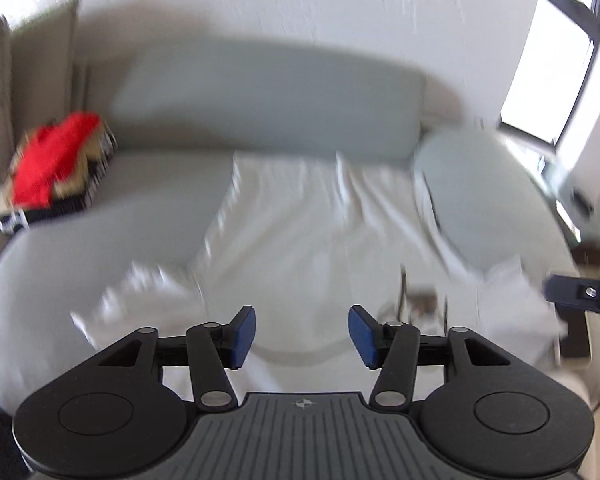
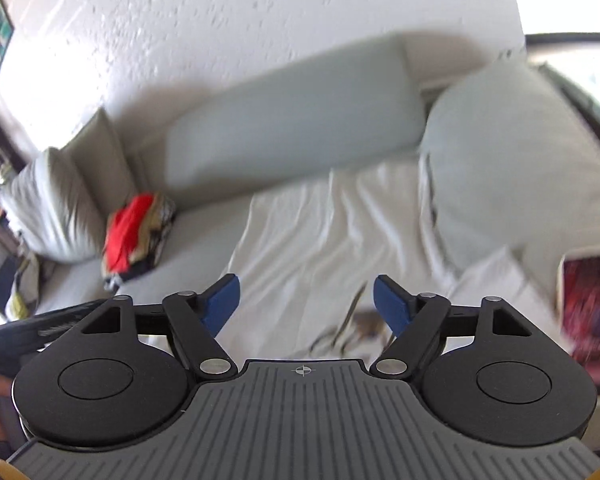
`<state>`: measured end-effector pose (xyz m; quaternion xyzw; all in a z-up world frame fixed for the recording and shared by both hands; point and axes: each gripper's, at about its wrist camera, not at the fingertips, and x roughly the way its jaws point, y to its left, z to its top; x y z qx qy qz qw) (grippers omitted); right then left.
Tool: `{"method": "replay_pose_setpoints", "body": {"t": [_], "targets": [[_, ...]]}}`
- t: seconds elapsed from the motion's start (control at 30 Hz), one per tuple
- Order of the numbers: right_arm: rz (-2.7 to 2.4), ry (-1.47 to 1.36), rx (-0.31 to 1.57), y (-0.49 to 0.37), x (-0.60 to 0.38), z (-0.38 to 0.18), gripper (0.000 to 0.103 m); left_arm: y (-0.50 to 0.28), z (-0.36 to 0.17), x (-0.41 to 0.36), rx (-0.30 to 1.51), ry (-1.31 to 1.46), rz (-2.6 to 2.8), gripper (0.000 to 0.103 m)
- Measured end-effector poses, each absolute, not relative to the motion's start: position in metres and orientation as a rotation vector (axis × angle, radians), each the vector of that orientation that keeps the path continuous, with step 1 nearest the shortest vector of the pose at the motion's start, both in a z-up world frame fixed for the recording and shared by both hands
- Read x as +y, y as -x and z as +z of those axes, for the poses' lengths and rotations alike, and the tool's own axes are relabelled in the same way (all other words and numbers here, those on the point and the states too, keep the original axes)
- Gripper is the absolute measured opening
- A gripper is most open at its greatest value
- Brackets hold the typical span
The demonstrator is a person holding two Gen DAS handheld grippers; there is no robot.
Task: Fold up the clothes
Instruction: 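Grasp the T-shirt hem with the right gripper while the left gripper grasps it too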
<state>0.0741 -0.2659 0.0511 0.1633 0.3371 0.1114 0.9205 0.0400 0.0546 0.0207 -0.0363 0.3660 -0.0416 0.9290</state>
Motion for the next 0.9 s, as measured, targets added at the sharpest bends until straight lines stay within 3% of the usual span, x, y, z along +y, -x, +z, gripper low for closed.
{"method": "replay_pose_setpoints", "body": {"t": [0.07,0.23,0.57,0.9], "targets": [[0.174,-0.333,0.687,-0.104,-0.275,0.052,0.078,-0.058,0.043,0.061,0.684,0.088,-0.05,0.06],[0.078,-0.356,0.742,-0.196,-0.299,0.024,0.065,-0.127,0.048,0.078,0.636,0.102,0.039,0.06],[-0.116,-0.344,0.856,-0.378,-0.338,-0.086,0.049,-0.276,-0.036,0.11,0.769,0.191,0.164,0.056],[-0.055,-0.337,0.899,-0.454,-0.334,-0.135,0.048,-0.343,-0.089,0.108,0.83,0.187,0.134,0.056]]}}
